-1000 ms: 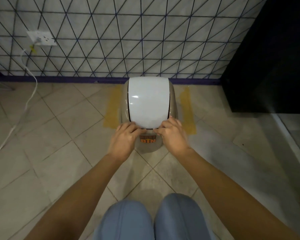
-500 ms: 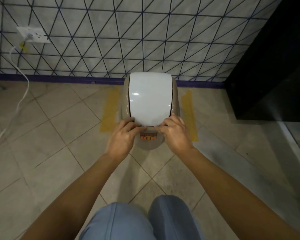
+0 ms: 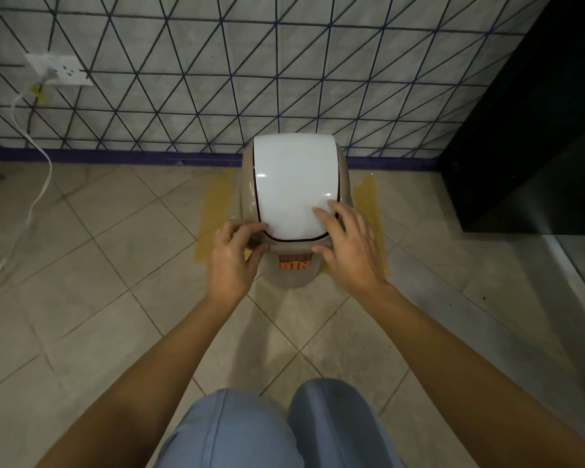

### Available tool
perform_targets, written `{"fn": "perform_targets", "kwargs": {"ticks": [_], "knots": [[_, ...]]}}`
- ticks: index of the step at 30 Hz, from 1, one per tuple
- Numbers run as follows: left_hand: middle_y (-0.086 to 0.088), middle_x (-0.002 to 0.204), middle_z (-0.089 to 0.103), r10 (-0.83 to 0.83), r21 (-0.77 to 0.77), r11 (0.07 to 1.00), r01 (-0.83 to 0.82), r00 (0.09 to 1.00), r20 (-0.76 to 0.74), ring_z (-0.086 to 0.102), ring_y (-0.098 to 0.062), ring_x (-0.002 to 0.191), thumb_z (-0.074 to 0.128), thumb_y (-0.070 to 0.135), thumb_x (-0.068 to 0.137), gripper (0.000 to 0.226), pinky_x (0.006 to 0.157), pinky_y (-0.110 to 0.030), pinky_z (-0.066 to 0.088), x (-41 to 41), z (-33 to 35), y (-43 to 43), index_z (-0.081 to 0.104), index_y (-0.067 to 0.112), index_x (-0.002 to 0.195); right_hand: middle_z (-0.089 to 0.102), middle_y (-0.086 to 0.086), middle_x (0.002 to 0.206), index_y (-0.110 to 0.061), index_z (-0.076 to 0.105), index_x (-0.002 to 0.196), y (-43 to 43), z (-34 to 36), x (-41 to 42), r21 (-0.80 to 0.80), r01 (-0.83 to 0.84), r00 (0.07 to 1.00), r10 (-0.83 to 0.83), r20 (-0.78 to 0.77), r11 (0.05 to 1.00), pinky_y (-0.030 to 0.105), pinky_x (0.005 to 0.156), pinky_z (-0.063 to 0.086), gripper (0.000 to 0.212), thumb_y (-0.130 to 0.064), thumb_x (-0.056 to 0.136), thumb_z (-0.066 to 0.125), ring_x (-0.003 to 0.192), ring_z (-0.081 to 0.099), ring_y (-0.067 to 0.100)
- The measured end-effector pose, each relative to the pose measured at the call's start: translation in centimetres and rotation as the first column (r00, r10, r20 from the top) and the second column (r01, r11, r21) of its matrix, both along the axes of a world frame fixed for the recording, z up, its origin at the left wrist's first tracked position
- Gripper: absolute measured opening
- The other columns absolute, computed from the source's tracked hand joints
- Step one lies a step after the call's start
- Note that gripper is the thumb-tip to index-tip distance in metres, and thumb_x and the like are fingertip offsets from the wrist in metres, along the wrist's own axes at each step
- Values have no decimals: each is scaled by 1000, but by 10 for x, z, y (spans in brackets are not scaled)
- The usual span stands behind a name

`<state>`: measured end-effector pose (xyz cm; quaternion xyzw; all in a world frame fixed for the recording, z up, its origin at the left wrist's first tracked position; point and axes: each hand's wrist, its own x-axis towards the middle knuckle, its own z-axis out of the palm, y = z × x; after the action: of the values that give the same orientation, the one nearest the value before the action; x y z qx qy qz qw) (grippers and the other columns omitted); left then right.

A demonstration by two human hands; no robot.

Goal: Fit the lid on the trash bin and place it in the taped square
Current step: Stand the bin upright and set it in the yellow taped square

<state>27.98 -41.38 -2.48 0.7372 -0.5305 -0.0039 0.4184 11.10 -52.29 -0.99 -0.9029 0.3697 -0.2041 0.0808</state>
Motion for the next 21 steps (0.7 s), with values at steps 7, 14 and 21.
{"fn": "perform_targets", "kwargs": {"ticks": [7,14,21], "knots": [[-3,115,50,56,27,998,-51,974,-222,54,-16,103,78,11,73,68,90,-25,46,11,-8,-9,48,14,133,22,7,152,-16,11,148,-10,6,3,405,157,952,-247,181,901,44,111,30,95,-18,76,74,139,22,23],[8,115,45,46,36,999,-38,970,-238,50,-8,104,78,11,73,73,88,-9,37,23,-12,-22,44,19,137,23,8,151,-13,12,148,-20,8,9,407,160,961,-237,144,899,47,108,34,94,-20,77,73,138,24,24],[-4,124,52,17,38,999,-9,971,-238,50,-11,110,77,14,74,75,91,-22,41,42,-16,-45,40,21,139,23,9,150,-12,12,148,-40,3,22,372,155,960,-227,160,915,44,109,34,93,-20,77,73,137,24,24]]}}
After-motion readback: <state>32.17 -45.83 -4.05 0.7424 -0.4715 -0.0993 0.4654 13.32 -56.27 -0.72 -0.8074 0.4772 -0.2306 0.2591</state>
